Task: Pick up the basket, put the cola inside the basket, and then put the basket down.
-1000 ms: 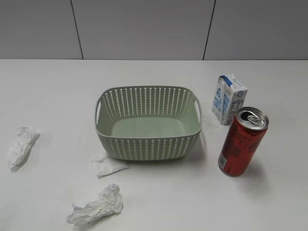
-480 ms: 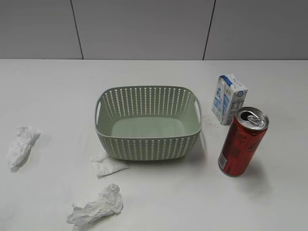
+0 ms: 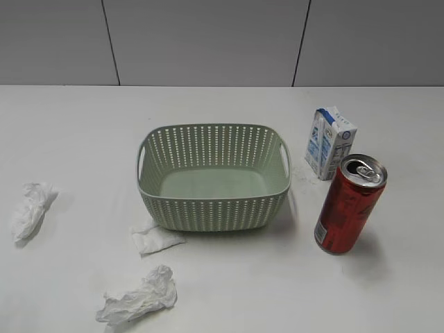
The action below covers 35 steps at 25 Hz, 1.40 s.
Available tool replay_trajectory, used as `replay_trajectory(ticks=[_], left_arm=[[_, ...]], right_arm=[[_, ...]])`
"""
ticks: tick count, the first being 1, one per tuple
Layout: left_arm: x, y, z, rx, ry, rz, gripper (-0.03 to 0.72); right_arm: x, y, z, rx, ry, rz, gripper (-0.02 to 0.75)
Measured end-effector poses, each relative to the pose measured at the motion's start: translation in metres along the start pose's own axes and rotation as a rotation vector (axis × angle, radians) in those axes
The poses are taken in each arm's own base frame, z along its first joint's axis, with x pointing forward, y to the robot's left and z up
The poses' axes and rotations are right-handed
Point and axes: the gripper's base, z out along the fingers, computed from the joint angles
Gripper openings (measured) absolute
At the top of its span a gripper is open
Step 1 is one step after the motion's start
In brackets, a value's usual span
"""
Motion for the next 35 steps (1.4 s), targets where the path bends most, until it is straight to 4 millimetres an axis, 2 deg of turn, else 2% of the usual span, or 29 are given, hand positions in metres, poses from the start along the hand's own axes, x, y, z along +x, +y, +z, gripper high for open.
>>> replay_trajectory(ticks=[5, 10, 16, 23, 29, 35], left_arm=[[-0.026, -0.008, 0.030, 0.063, 0.099, 0.035, 0.589], [-0.039, -0.021, 0.078, 0.124, 0.258, 0.050, 0.589], [-0.047, -0.041, 0.141, 0.170, 0.435, 0.069, 0.589], [-0.050, -0.065, 0.207, 0.219, 0.576, 0.039, 0.589], [-0.042, -0.081, 0.263, 0.256, 0.735, -0.037, 0.589], [-0.033, -0.101, 0.299, 0.245, 0.810, -0.077, 0.587]], right_arm=[[-0.003, 0.000, 0.000, -0.005, -0.033, 0.000, 0.552], [-0.010, 0.002, -0.001, -0.018, -0.110, 0.000, 0.552], [-0.011, 0.002, -0.001, -0.020, -0.125, 0.000, 0.552], [-0.014, 0.002, -0.001, -0.025, -0.153, 0.000, 0.552], [-0.013, 0.002, -0.001, -0.023, -0.146, 0.000, 0.552], [-0.010, 0.001, -0.001, -0.016, -0.115, -0.002, 0.552]])
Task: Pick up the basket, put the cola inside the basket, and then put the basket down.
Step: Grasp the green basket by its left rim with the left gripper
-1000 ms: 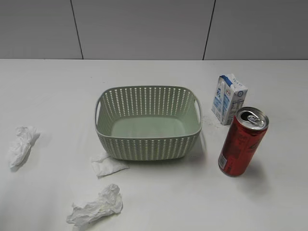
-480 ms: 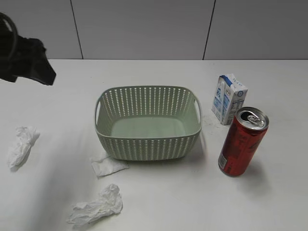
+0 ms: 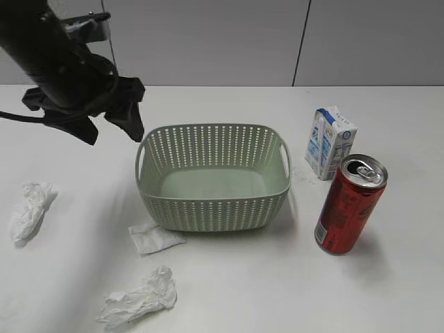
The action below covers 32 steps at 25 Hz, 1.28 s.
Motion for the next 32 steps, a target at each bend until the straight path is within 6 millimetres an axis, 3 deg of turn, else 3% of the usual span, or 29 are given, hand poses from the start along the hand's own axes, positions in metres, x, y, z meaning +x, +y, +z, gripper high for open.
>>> replay_trajectory(ticks=[7, 11, 18, 28, 32], left_arm=[[0.000, -0.002, 0.045, -0.074, 0.095, -0.092, 0.551], [-0.002, 0.001, 0.060, -0.083, 0.099, -0.128, 0.513], [0.000, 0.006, 0.079, -0.091, 0.138, -0.144, 0.331], [-0.002, 0.003, 0.073, -0.080, 0.110, -0.148, 0.010], [-0.005, -0.004, 0.043, -0.056, 0.038, -0.131, -0.001]], right_arm=[[0.001, -0.001, 0.000, 0.007, 0.006, -0.007, 0.552], [0.000, -0.001, 0.000, 0.015, 0.005, -0.015, 0.552], [0.002, -0.002, 0.000, 0.019, 0.020, -0.017, 0.552], [0.004, -0.002, 0.000, 0.024, 0.040, -0.018, 0.552], [0.002, -0.001, -0.002, 0.016, 0.046, -0.011, 0.552]])
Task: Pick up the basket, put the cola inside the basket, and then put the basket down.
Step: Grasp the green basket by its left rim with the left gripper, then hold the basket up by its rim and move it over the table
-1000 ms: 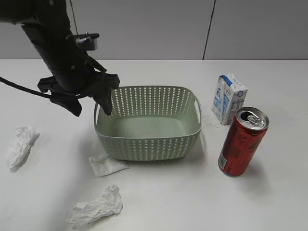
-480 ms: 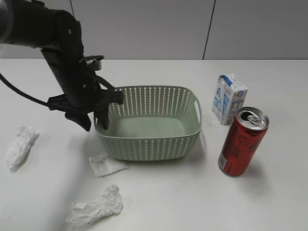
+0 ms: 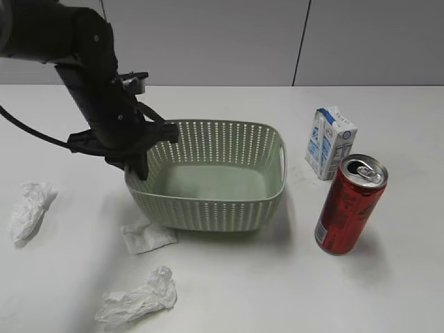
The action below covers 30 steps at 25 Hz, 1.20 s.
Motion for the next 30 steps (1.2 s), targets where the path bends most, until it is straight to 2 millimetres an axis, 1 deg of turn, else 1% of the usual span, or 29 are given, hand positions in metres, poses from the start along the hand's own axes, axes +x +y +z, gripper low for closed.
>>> replay_trajectory(ticks=[3, 5, 8, 10, 13, 17, 19, 21, 25, 27, 30], left_arm=[[0.002, -0.002, -0.030, 0.021, -0.050, 0.008, -0.001], [0.006, -0.003, -0.049, 0.027, -0.069, 0.016, -0.001], [0.010, -0.003, -0.064, 0.019, -0.086, 0.033, -0.001], [0.011, -0.001, -0.067, 0.001, -0.082, 0.046, -0.001], [0.013, 0.001, -0.067, -0.027, -0.067, 0.059, -0.001], [0.013, 0.002, -0.067, -0.030, -0.064, 0.061, -0.001], [0.013, 0.002, -0.067, -0.030, -0.064, 0.061, -0.001], [0.013, 0.002, -0.067, -0.030, -0.064, 0.061, -0.001], [0.012, 0.000, -0.067, -0.009, -0.070, 0.049, -0.001], [0.011, -0.001, -0.067, 0.001, -0.084, 0.046, -0.001], [0.009, -0.002, -0.067, 0.009, -0.105, 0.044, -0.001]], right_arm=[[-0.008, 0.002, -0.004, 0.000, 0.023, 0.001, 0.552], [-0.017, 0.005, -0.002, 0.009, 0.089, 0.005, 0.552], [-0.032, 0.008, 0.010, 0.036, 0.260, 0.012, 0.552], [-0.043, 0.011, 0.021, 0.046, 0.404, -0.013, 0.552], [-0.064, 0.020, 0.044, -0.003, 0.563, -0.060, 0.561], [-0.095, 0.032, 0.080, -0.078, 0.654, -0.029, 0.653], [-0.106, 0.035, 0.100, -0.088, 0.699, -0.013, 0.668], [-0.112, 0.036, 0.119, -0.089, 0.740, 0.000, 0.672], [-0.115, 0.035, 0.162, -0.077, 0.838, 0.021, 0.672], [-0.110, 0.038, 0.179, -0.075, 0.885, 0.033, 0.672], [-0.095, 0.045, 0.204, -0.072, 0.965, 0.036, 0.672]])
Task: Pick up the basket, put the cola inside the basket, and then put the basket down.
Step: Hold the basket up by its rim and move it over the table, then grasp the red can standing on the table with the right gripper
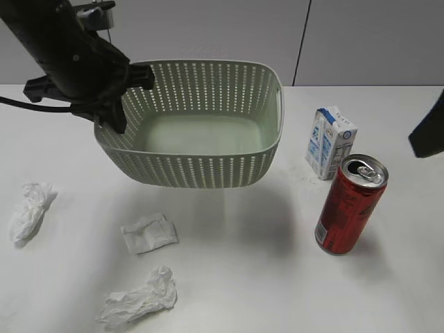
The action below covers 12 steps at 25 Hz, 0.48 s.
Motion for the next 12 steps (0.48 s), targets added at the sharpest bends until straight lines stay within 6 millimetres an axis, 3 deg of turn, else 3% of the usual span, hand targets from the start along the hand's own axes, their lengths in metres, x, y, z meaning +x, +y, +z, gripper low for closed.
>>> replay_trajectory(ticks=[5, 12], left_arm=[[-0.001, -0.001, 0.000, 0.006, -0.006, -0.003, -0.001], [-0.001, 0.000, 0.001, 0.005, -0.005, -0.004, -0.001]], right_arm=[[-0.014, 0.008, 0.038, 0.022, 0.054, 0.009, 0.666], [-0.027, -0.004, 0.075, 0.105, 0.107, 0.041, 0.649]])
